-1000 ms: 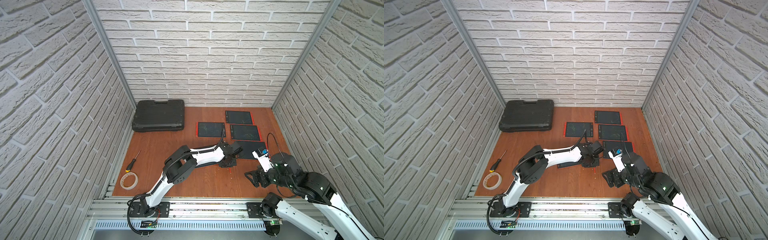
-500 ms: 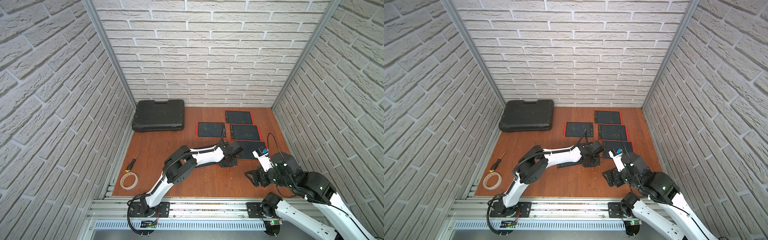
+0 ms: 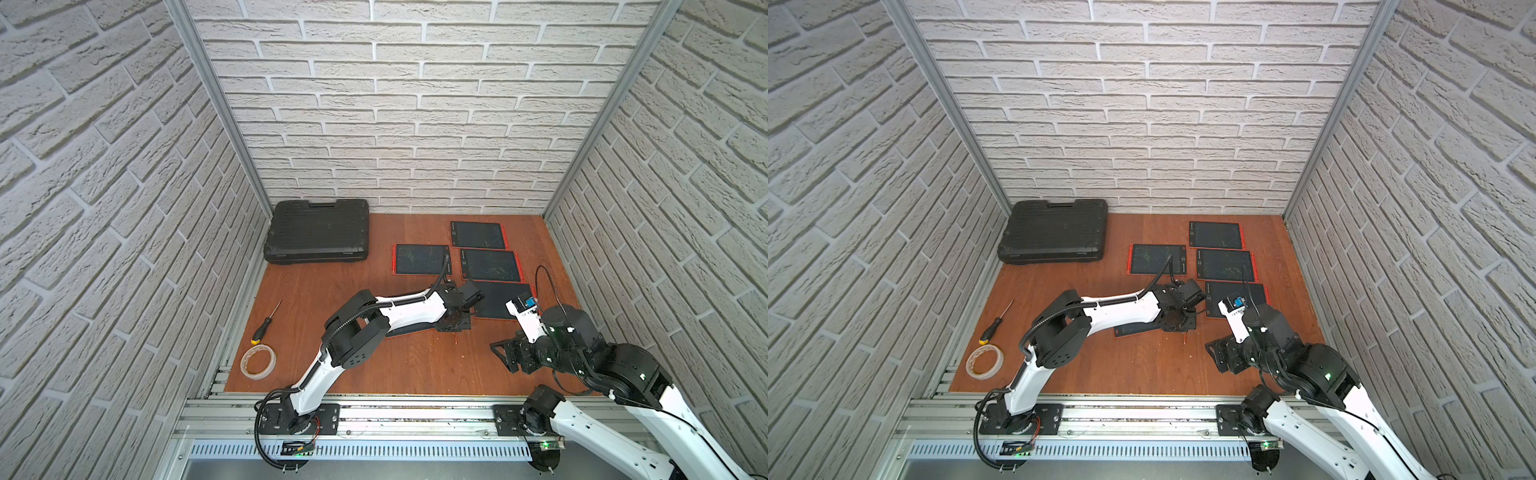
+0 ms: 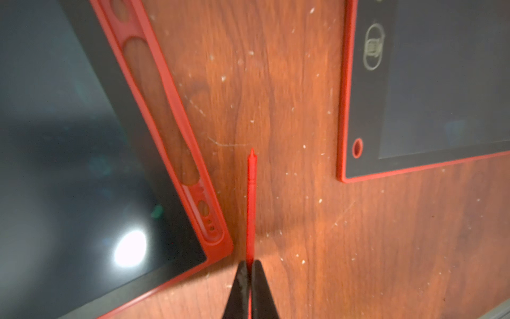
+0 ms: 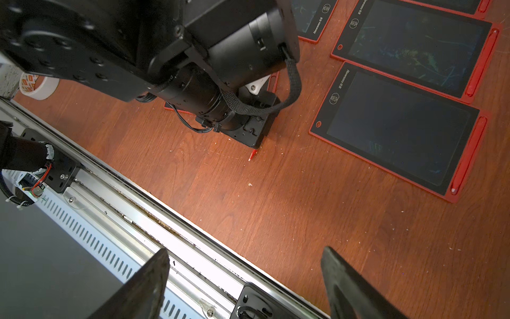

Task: Place the stylus back onto the writing tablet
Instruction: Pick up the stylus from the center of the board.

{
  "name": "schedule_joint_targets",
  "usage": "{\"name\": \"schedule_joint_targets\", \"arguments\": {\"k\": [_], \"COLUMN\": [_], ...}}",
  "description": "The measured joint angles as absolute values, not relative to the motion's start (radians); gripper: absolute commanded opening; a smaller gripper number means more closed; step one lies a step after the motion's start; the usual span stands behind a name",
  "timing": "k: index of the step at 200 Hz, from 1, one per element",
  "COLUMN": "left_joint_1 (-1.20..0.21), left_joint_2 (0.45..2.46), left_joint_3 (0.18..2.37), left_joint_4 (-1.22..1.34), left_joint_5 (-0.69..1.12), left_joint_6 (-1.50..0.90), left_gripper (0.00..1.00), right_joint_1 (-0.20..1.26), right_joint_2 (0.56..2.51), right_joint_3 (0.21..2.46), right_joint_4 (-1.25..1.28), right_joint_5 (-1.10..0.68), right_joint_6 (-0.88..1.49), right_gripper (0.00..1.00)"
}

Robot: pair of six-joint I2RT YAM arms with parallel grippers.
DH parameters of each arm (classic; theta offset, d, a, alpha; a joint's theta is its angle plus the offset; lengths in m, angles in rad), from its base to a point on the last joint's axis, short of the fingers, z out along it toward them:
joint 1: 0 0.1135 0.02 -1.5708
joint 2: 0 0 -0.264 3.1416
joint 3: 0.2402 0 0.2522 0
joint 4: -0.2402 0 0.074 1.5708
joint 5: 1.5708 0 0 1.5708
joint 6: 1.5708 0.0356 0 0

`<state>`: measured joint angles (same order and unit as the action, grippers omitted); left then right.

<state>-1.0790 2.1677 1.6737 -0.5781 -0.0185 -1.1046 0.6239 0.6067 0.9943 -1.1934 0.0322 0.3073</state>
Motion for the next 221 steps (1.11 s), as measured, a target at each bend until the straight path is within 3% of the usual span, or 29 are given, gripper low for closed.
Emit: {"name": "schedule_joint_targets", "arguments": {"k": [221], "left_joint_1": [-0.929], "left_joint_2": [2.032], "left_joint_3": [1.586], "left_joint_4": [-0.586], "left_joint_5": [-0.044], "left_joint_6": [-1.010], "left_gripper": [0.00], "right_joint_1": [0.624], "right_joint_2": [0.607], "right_joint_3": [0.994], "right_joint_4": [-1.194], "right_joint_5": [0.045], "right_joint_6": [0.311], "right_gripper": [0.84]}}
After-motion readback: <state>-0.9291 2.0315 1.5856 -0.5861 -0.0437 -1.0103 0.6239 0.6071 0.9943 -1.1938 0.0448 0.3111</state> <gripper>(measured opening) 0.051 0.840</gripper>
